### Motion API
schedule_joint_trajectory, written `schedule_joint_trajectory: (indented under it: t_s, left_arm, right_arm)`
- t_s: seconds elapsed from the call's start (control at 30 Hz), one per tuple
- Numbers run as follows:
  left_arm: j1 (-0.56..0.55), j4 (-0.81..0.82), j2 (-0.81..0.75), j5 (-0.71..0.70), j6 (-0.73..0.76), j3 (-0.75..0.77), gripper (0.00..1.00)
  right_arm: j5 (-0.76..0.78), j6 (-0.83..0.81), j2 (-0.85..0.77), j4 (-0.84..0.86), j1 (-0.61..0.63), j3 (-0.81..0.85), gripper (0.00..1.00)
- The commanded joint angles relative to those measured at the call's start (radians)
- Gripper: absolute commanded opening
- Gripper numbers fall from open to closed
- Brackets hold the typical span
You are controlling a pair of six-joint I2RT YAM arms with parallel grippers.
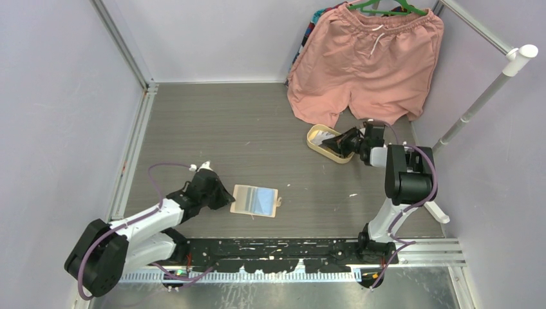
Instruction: Take the credit cards out of the card holder
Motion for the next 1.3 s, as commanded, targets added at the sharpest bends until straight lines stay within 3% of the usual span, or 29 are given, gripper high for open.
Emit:
schedule_joint_trajectory:
  t_s: [0.0, 0.7, 1.27]
  left_arm:
    - [0.001, -0.075, 0.037, -0.018, 0.027, -0.013, 0.0]
    - [0.001, -0.101, 0.02, -0.02, 0.034, -0.008, 0.0]
    - [0.001, -0.113, 0.011, -0.028, 0.033, -0.01, 0.0]
  right_arm:
    - [0.03, -0.118, -0.09, -0.152, -0.005, 0.057, 0.01]
    - [0.054, -0.312, 0.011, -0.419, 0.006, 0.239, 0.01]
    - [0.09, -0.367, 0.089, -0.466, 0.042, 0.287, 0.01]
